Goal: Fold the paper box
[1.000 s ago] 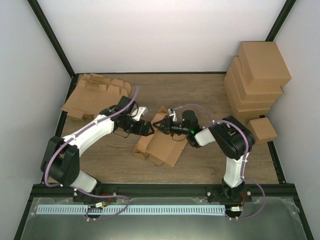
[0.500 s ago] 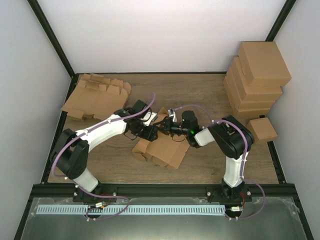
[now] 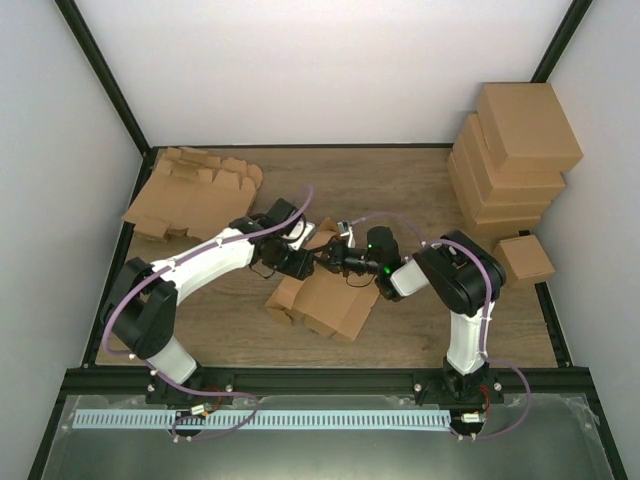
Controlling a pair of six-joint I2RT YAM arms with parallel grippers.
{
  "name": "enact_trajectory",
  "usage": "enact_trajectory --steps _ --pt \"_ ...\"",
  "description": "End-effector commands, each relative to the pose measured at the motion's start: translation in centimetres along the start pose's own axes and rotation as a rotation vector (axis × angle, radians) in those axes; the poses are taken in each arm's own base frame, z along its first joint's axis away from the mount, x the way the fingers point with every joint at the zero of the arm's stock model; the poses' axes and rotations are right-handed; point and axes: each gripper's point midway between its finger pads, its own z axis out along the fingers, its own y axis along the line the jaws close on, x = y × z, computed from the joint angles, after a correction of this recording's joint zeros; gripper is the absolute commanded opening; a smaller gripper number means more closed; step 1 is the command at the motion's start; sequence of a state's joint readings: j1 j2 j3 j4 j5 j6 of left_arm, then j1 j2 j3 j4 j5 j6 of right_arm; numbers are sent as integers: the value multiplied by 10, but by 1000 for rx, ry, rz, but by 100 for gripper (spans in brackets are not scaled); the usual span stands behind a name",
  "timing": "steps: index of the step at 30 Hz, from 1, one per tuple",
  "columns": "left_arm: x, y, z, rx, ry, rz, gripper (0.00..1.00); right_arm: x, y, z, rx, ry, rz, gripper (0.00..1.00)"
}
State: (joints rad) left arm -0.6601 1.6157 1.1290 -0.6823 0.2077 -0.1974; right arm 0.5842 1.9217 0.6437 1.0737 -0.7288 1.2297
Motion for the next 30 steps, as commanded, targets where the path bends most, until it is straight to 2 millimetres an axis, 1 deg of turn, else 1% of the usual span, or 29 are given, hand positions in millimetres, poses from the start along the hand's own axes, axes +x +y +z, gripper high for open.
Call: enact_trajectory --steps 1,3,9,12,14,18,21,23,26,30 --pt "-10 -2 -10 -13 -26 14 56 7 -8 1 6 12 -27 1" --pt "-8 -2 -9 -11 -19 13 52 6 -9 1 8 10 -27 1" --pt "-6 -8 -9 -30 -7 33 51 6 -11 1 18 9 -21 2" --pt "-5 -12 -8 -84 0 57 47 6 -11 0 21 3 -26 11" --pt "-5 -11 -9 -144 5 73 47 6 -10 0 22 2 -27 15" --pt "-5 -11 -10 -204 13 86 45 6 -9 -1 29 2 -37 20" --pt "-2 -8 -9 -220 20 86 44 2 -8 -5 57 -15 -60 25" --pt "-2 -8 -9 -223 21 86 44 -4 -7 -10 90 -33 -85 32" --pt "-1 -8 -9 -221 20 88 44 -11 -11 -21 139 -56 -104 39" --pt "-2 -8 -11 -220 16 91 44 -18 -20 -44 182 -87 -105 40"
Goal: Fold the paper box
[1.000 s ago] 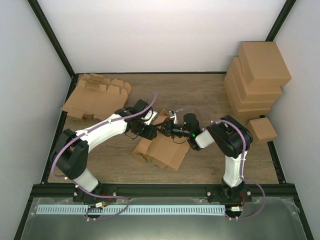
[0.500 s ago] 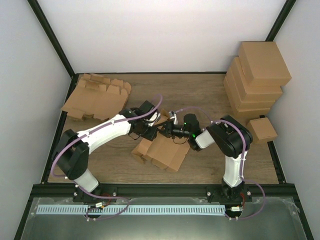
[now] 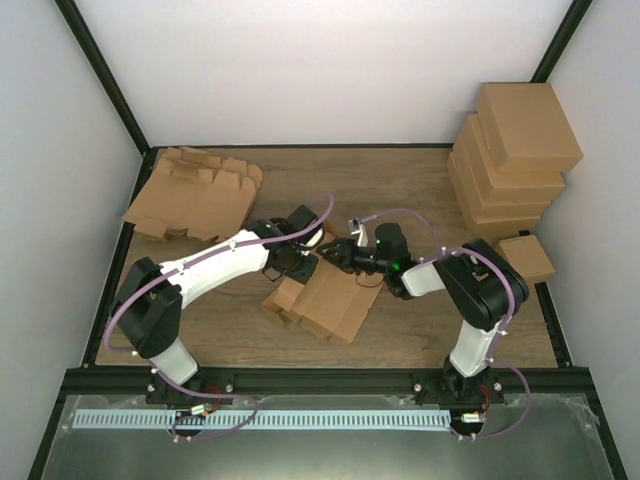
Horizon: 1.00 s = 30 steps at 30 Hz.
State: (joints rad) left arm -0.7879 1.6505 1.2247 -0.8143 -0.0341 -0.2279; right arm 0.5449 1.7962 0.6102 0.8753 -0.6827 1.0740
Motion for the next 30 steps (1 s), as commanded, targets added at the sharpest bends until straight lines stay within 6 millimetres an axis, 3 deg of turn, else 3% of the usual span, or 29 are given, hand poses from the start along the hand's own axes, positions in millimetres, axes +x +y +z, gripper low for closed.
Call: enact_trajectory --steps 1,8,11,16,23,30 --pt "-6 0 -6 -11 -17 7 44 -10 -19 -25 86 -49 -26 40" --pt "-6 -3 -8 4 -15 18 44 -30 -22 -39 131 -82 -91 37" --pt "-5 -3 -10 5 -14 23 43 -40 -14 -35 127 -84 -137 30" --pt "-3 -2 -10 5 -10 25 43 -52 -2 -27 107 -75 -185 12" --pt "-3 -5 -11 17 -8 22 42 -68 4 -22 125 -90 -231 2" --pt "-6 -7 -13 34 -18 20 43 -72 -21 -8 213 -57 -232 1"
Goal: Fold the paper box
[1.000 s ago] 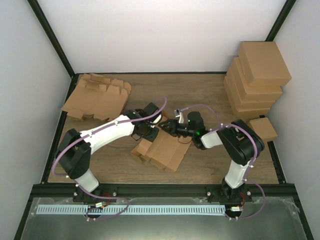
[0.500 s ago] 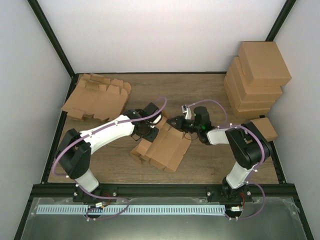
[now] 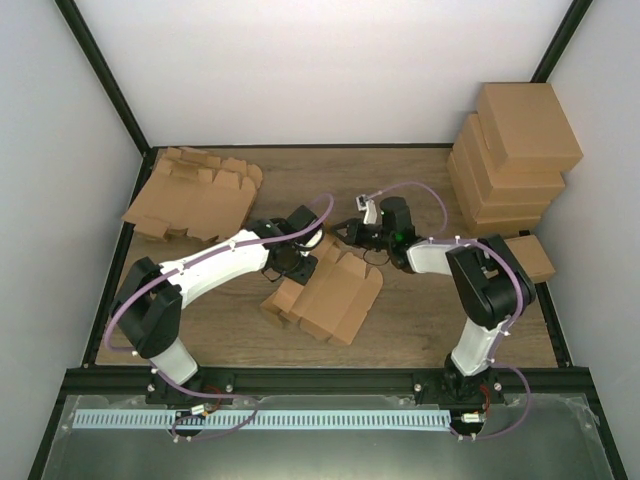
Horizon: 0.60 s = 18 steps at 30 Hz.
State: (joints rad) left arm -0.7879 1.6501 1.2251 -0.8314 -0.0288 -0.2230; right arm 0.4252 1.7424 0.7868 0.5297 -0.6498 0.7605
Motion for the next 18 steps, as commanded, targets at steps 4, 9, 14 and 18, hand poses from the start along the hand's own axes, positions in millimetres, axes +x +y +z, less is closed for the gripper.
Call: enact_trajectory --steps 4,9,14,18 --pt "-12 -9 -13 41 -42 12 42 12 -21 18 84 60 -26 1" --pt "-13 -12 -11 55 -41 14 43 26 -15 18 49 87 -23 1" --pt "-8 -14 -4 49 -20 27 42 28 -11 14 47 90 -36 1" --pt "-8 -19 -1 52 -17 39 42 34 -6 14 21 120 -36 1"
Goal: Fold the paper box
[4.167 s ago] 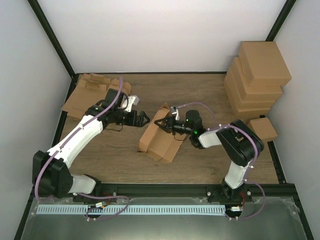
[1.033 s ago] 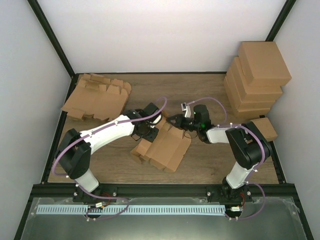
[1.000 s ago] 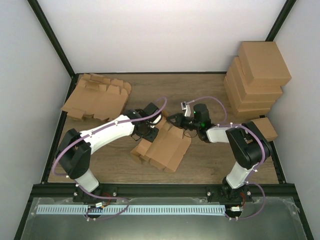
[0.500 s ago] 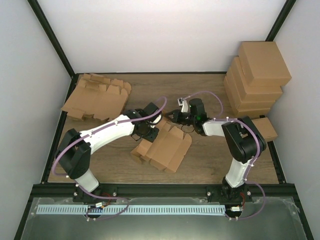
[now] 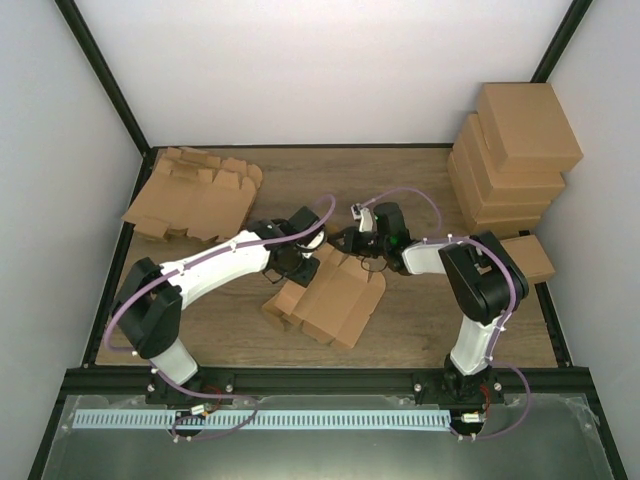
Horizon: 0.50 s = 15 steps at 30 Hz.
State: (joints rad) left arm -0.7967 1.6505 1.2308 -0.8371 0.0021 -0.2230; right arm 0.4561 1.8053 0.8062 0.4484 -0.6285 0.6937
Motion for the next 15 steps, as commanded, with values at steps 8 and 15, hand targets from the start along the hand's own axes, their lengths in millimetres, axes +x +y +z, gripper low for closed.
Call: enact_trajectory --steps 8,15 --pt "-9 -12 2 15 -24 41 41 20 14 -5 -22 106 2 1" --pt "-7 -16 0 42 -21 57 41 23 15 -12 39 160 -18 1"
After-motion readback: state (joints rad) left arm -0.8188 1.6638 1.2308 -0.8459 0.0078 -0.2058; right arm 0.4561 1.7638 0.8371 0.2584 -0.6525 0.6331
